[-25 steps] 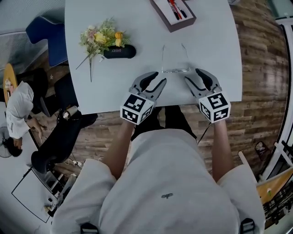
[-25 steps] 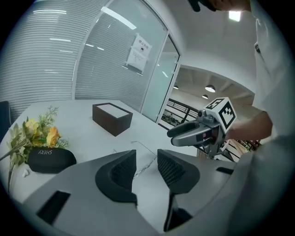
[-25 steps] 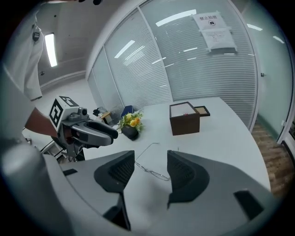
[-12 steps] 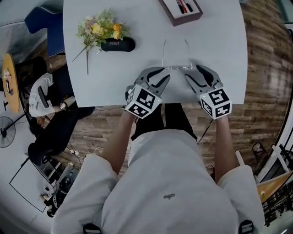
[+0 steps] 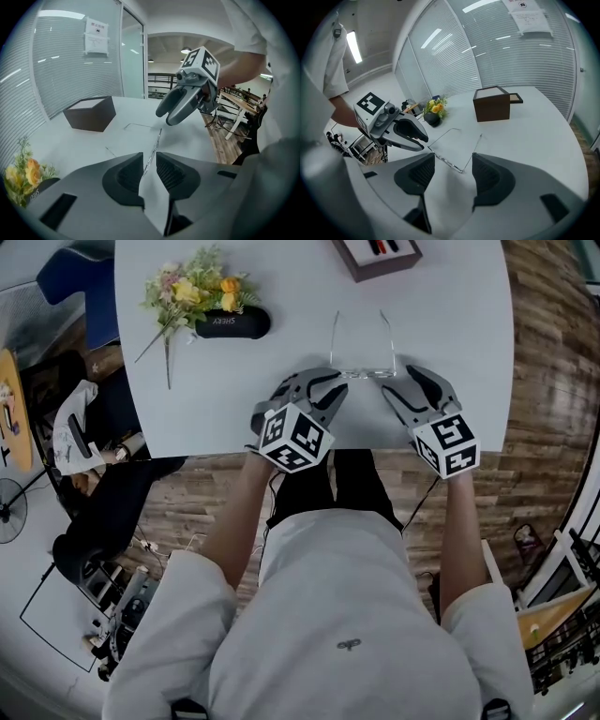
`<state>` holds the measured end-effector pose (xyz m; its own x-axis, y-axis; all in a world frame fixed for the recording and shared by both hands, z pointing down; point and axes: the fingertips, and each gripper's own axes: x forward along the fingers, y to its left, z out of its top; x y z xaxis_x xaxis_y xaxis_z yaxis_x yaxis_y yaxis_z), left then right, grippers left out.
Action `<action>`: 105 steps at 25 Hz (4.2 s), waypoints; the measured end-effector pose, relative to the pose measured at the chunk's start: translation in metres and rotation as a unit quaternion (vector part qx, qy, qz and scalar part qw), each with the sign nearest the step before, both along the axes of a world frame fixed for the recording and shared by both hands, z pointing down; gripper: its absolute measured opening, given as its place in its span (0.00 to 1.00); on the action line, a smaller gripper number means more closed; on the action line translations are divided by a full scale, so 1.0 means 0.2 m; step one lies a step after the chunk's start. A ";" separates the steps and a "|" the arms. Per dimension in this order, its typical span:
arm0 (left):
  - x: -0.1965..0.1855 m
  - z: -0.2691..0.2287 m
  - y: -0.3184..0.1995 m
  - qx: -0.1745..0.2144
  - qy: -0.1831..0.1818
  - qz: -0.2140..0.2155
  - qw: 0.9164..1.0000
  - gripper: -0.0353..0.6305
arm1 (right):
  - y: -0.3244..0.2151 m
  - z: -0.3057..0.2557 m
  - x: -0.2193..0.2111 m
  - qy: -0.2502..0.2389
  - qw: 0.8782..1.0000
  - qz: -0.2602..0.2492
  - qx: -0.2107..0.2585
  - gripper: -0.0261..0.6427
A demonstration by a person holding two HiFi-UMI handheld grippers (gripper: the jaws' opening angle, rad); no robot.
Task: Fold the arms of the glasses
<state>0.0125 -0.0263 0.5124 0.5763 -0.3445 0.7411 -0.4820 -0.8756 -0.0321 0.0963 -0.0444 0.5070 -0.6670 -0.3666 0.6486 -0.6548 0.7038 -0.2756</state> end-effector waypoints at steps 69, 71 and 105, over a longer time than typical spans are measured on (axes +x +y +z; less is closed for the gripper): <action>0.04 0.07 0.09 0.061 -0.067 0.226 0.970 0.09 | 0.18 0.15 -0.31 0.066 0.971 -0.228 -0.024 0.43; 0.05 0.07 0.09 0.061 -0.067 0.226 0.970 0.09 | 0.15 0.14 -0.31 0.064 0.974 -0.215 -0.012 0.43; 0.06 0.07 0.06 0.050 -0.064 0.207 0.975 0.09 | 0.13 0.15 -0.30 0.102 0.964 -0.246 0.007 0.43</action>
